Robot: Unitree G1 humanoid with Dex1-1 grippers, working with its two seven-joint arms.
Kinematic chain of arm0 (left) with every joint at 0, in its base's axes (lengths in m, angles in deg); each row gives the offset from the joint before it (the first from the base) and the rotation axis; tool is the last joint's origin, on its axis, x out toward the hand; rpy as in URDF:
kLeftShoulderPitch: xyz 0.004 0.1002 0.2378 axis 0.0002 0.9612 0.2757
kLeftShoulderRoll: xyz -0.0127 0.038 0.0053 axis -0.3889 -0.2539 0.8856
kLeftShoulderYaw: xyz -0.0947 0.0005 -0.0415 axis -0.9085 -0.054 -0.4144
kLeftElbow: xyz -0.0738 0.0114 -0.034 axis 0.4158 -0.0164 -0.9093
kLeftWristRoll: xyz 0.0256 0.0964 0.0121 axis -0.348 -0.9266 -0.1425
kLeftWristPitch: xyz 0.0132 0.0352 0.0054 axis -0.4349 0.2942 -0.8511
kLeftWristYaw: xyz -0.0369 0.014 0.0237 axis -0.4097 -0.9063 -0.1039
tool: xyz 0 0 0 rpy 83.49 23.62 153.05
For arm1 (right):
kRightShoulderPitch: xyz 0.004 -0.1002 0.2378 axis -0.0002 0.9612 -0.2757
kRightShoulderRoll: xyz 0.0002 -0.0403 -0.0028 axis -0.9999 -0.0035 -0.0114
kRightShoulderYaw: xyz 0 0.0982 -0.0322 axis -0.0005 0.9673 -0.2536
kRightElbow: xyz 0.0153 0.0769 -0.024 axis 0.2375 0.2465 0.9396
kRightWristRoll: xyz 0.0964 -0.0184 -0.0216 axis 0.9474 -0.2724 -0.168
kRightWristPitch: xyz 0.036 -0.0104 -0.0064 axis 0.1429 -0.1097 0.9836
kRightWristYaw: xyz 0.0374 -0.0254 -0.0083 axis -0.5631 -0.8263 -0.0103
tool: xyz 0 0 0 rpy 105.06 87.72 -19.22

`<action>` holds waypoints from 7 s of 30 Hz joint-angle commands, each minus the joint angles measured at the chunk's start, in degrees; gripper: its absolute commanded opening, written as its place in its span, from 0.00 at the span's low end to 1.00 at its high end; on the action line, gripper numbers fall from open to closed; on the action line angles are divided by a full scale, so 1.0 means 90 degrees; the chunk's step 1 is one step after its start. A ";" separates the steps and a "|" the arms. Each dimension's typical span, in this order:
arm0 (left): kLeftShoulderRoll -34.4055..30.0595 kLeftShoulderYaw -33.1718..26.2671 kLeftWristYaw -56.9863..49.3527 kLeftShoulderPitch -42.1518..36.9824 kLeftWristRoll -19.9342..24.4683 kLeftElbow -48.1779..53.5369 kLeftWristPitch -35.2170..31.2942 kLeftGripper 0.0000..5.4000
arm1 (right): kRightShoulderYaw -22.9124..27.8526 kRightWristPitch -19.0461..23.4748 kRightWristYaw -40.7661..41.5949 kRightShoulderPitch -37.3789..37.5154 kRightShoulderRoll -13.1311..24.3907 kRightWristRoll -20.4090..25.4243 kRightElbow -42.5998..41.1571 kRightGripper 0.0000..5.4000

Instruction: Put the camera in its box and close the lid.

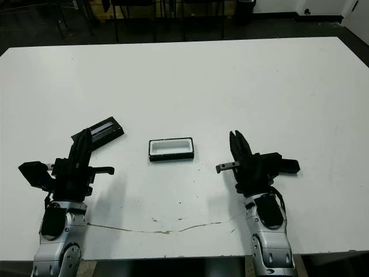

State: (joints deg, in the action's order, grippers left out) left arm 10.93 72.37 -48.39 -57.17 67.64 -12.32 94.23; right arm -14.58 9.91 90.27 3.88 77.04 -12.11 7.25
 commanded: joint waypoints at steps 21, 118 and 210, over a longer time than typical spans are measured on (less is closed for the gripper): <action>-0.0028 -0.0023 -0.0029 0.0103 -0.0032 -0.0079 -0.0077 0.00 | 0.0246 0.0236 0.0284 -0.0101 0.0328 0.0317 -0.0079 0.00; -0.0075 -0.0087 0.0019 0.0083 0.0049 -0.0134 -0.0144 0.00 | -0.0867 0.0209 0.8852 -0.5061 0.4503 -0.0469 0.8450 1.00; -0.0060 -0.0104 -0.0003 0.0079 0.0013 -0.0055 -0.0171 0.00 | -0.3211 0.1957 0.7386 -0.7034 0.2213 -0.2136 0.4262 0.13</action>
State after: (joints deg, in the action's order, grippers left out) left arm 10.70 71.72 -48.34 -57.38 67.55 -12.22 93.41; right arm -42.76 27.80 156.60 -58.67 97.51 -30.69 45.08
